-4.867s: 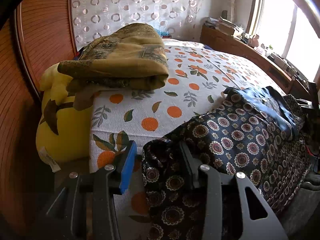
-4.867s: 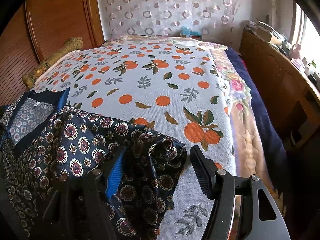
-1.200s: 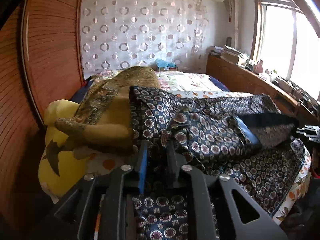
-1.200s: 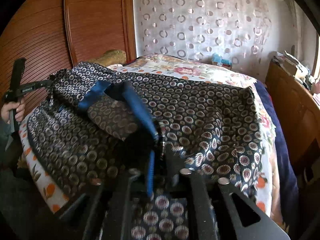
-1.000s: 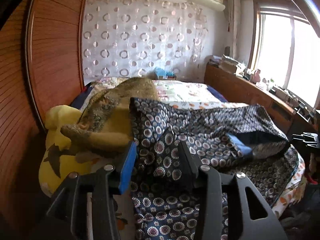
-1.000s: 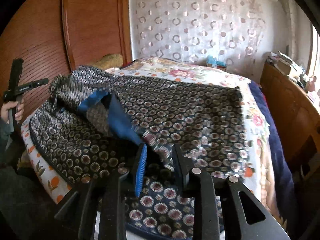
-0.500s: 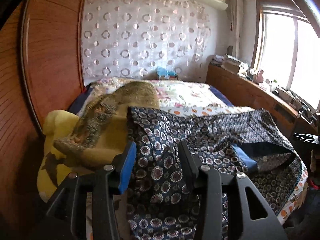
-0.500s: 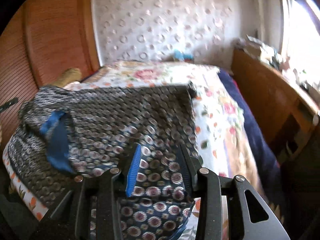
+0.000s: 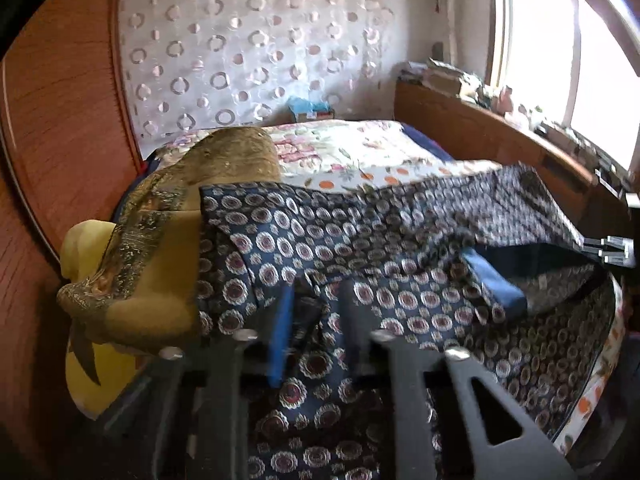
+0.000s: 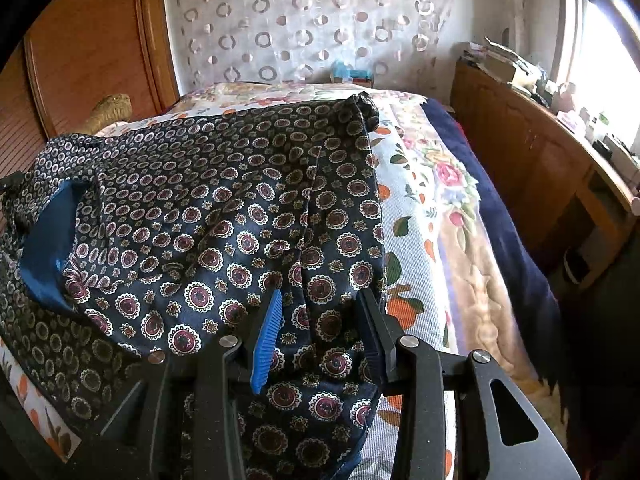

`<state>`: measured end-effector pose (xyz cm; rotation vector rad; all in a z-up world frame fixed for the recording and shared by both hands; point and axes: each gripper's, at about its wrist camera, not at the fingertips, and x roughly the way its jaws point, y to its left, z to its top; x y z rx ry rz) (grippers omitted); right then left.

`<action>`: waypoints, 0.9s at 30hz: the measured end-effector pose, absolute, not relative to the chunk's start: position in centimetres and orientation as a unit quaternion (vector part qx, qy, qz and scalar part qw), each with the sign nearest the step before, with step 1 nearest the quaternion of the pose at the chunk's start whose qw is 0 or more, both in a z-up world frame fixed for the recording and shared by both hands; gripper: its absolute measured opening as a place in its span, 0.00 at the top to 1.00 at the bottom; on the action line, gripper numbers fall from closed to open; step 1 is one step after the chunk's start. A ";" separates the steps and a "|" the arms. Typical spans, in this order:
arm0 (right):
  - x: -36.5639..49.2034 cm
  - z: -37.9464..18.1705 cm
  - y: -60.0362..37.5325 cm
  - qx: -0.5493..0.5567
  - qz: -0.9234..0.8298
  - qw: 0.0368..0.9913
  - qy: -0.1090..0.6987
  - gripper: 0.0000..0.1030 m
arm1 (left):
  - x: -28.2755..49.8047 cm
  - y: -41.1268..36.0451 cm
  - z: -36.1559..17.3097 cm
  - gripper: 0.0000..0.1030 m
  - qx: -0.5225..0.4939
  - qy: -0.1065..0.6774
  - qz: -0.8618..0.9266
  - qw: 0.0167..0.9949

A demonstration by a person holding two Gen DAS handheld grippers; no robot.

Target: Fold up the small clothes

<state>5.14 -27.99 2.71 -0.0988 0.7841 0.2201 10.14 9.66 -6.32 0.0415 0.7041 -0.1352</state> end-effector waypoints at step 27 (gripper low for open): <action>4.1 4.1 -28.5 -0.050 0.104 0.933 0.342 0.57 | -2.7 15.2 -6.4 0.53 -0.045 0.291 -0.003 0.956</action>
